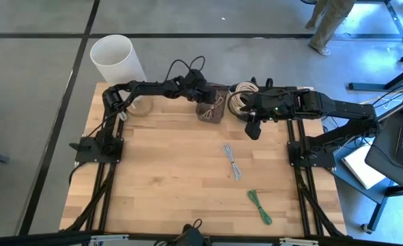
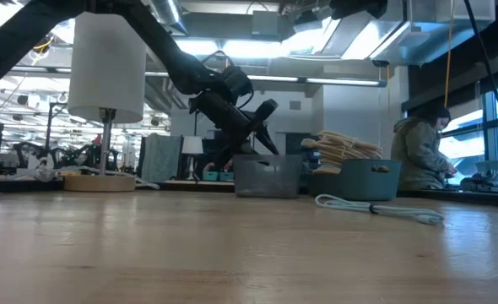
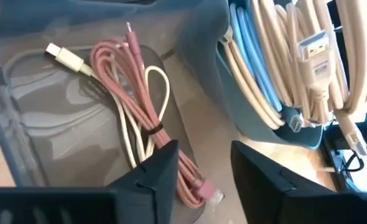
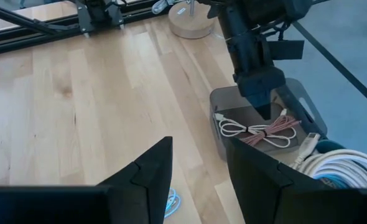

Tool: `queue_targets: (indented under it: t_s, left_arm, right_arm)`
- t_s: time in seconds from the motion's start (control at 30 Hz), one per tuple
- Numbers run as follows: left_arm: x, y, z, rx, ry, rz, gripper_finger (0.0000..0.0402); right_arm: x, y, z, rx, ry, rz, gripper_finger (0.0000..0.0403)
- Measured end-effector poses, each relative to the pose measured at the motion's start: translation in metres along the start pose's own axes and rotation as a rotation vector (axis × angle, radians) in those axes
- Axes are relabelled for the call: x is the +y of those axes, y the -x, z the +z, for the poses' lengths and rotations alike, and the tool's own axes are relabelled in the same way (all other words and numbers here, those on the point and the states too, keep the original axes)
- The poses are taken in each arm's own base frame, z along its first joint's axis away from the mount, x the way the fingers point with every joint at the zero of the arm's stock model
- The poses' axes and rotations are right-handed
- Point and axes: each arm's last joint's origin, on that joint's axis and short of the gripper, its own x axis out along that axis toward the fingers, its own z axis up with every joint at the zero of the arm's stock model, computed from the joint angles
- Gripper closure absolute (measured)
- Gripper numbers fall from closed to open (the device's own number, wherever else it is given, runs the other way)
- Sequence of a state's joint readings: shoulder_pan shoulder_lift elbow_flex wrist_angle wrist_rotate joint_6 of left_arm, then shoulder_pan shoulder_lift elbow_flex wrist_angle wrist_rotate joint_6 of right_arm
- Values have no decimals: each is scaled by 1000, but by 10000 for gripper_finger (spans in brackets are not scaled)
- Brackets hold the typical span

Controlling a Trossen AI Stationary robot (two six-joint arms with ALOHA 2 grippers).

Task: Pick & Place USB Port
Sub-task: Put the green charger cable into the black transparent bin

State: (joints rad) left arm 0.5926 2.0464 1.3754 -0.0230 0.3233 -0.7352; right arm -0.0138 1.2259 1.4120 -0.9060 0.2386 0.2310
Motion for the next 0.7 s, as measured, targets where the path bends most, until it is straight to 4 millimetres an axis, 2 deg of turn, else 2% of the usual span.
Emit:
queue_targets:
  t_s: [0.13,0.27,0.37,0.57,0.63,0.7]
  left_arm:
    - [-3,0,3,-9,1,-53,234]
    - [-23,9,15,-60,-32,-276,225]
    - [-47,29,28,-128,-103,-377,227]
    - [-98,85,56,-211,-314,-385,231]
    - [-119,105,58,-209,-390,-380,231]
    - [-141,121,49,-169,-466,-380,231]
  right_arm:
    - [0,0,0,0,4,-1,247]
    - [0,0,0,3,8,-1,247]
    - [0,0,0,4,8,-2,247]
    - [0,0,-1,6,8,-3,247]
    - [0,0,-2,17,10,-5,247]
    - [-1,0,-4,39,10,-9,247]
